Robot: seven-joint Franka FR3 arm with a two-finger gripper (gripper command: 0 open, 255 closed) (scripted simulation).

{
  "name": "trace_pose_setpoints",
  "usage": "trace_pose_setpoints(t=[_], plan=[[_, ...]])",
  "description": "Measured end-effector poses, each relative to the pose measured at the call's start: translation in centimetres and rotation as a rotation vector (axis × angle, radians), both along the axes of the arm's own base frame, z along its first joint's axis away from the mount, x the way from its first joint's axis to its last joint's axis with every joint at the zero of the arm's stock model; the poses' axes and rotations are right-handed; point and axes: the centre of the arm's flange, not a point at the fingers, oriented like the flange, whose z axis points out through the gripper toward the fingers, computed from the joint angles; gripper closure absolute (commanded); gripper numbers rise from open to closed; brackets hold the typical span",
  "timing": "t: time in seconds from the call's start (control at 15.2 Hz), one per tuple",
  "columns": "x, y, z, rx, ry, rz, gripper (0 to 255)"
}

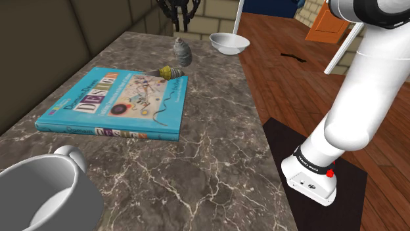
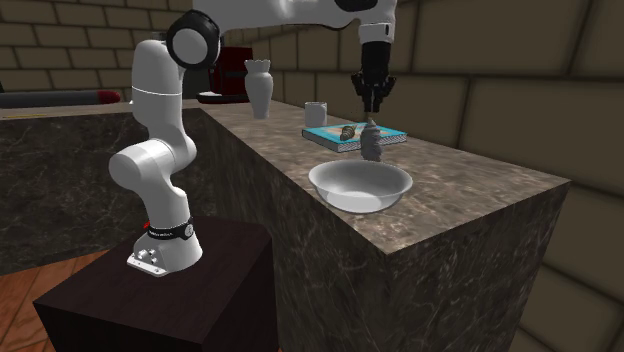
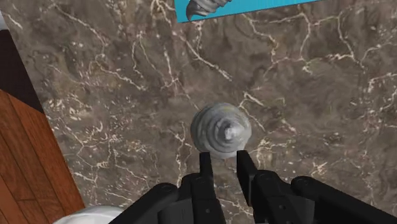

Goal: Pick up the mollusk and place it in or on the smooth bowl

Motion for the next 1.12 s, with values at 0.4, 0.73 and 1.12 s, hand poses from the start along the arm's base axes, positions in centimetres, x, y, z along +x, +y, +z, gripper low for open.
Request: trace_pose_setpoints(t=[0.4,0.73,1.12], plan=[[0.0,-0.7,1.5,0.0,0.0,0.0,0],[-2.0,2.6,-3.0,-0.044,-0.087,-0.126,0],[-3.2,6.4,-9.6,-0.091,-0.193,-0.276,0]])
